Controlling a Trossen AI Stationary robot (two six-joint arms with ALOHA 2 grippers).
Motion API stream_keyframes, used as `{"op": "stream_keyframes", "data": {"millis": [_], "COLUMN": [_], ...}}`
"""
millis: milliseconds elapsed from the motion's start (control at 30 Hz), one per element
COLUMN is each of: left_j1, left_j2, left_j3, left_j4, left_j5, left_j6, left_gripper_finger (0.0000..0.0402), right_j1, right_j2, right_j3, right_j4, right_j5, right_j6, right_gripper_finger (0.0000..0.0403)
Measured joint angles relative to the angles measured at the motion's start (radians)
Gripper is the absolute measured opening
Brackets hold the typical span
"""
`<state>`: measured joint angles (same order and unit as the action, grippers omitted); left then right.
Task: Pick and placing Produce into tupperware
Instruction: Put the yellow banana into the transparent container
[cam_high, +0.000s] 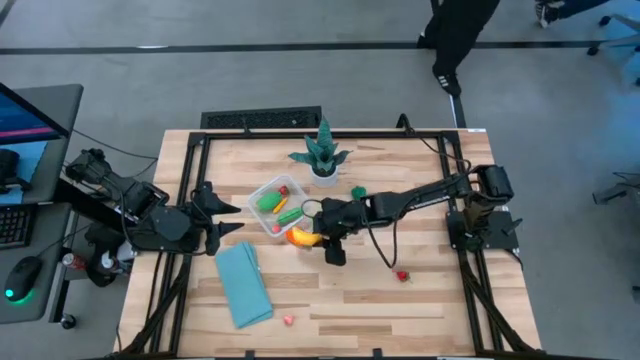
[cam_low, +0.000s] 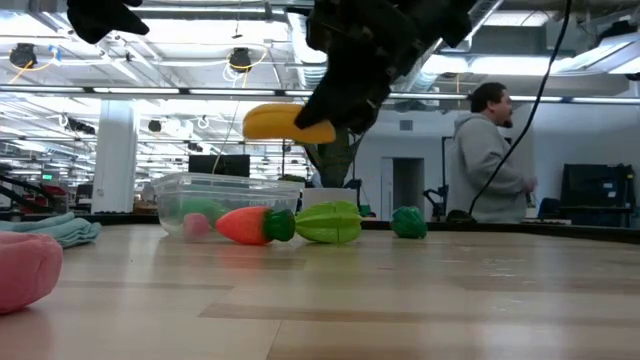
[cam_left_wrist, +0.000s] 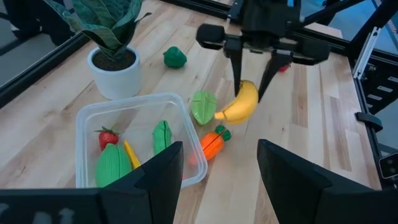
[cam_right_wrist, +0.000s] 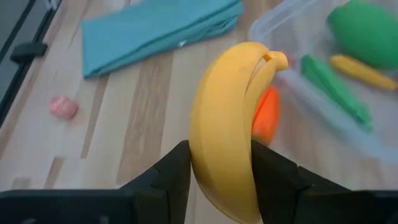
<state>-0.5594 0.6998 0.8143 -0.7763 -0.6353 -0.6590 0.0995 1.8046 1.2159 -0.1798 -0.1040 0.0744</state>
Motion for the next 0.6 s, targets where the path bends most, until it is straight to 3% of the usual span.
{"op": "stream_keyframes", "data": {"millis": [600], "left_j1": [0.000], "left_j2": [0.000], "left_j3": [0.000], "left_j4": [-0.017], "left_j5": [-0.002], "left_j6": [0.007], "left_gripper_finger": [0.0197], "right_j1": [-0.102], "right_j2": [0.000], "right_j3": [0.051], "right_j4": [0.076], "right_j5": [0.003], "right_j6": [-0.030], "right_gripper_finger": [0.0139]}}
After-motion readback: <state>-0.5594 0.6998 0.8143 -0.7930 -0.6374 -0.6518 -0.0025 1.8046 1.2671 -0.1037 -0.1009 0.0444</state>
